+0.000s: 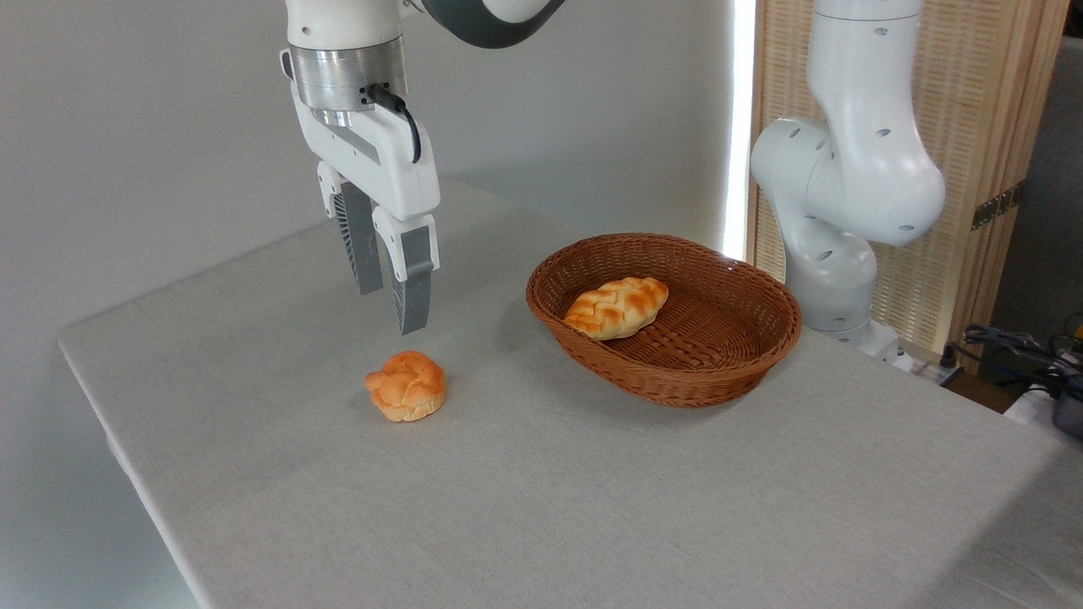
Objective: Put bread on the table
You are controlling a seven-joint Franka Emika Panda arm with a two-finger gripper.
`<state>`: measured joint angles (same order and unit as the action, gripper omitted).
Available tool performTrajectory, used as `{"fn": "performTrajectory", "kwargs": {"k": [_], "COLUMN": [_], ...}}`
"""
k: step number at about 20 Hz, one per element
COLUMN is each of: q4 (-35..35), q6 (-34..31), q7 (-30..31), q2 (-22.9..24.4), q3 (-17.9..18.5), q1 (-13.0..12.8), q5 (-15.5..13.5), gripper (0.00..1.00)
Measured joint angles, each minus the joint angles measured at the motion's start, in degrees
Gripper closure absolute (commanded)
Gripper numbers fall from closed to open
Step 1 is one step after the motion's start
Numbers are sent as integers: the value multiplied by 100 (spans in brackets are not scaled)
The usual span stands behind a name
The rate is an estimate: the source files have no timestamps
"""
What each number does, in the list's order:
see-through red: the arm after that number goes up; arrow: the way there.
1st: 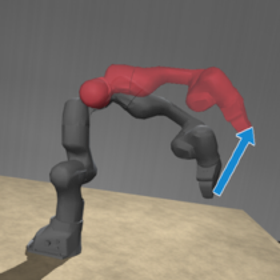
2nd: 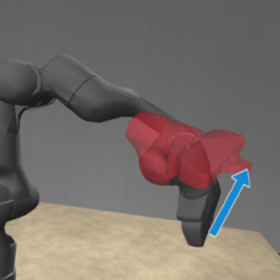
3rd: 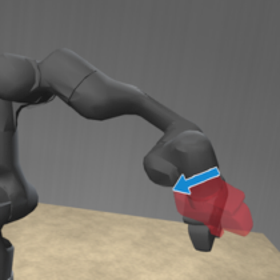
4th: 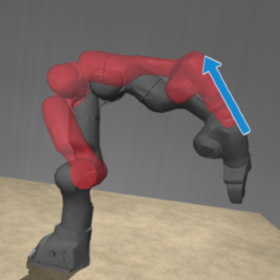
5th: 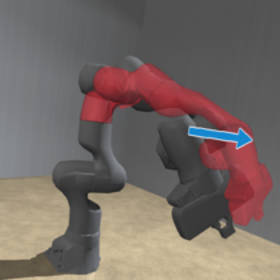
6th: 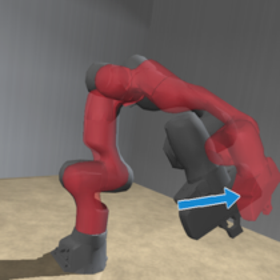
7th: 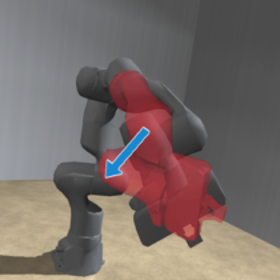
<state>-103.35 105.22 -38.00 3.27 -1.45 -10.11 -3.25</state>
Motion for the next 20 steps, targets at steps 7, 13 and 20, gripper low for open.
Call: {"fn": "performTrajectory", "kwargs": {"k": [7, 13, 20], "q4": [18, 29, 32], "q6": [0, 0, -1], "q7": [-1, -1, -1], "q2": [4, 18, 49], "q3": [60, 59, 56], "q1": [0, -3, -5], "q5": [5, 5, 5], "gripper": [0, 0, 0]}}
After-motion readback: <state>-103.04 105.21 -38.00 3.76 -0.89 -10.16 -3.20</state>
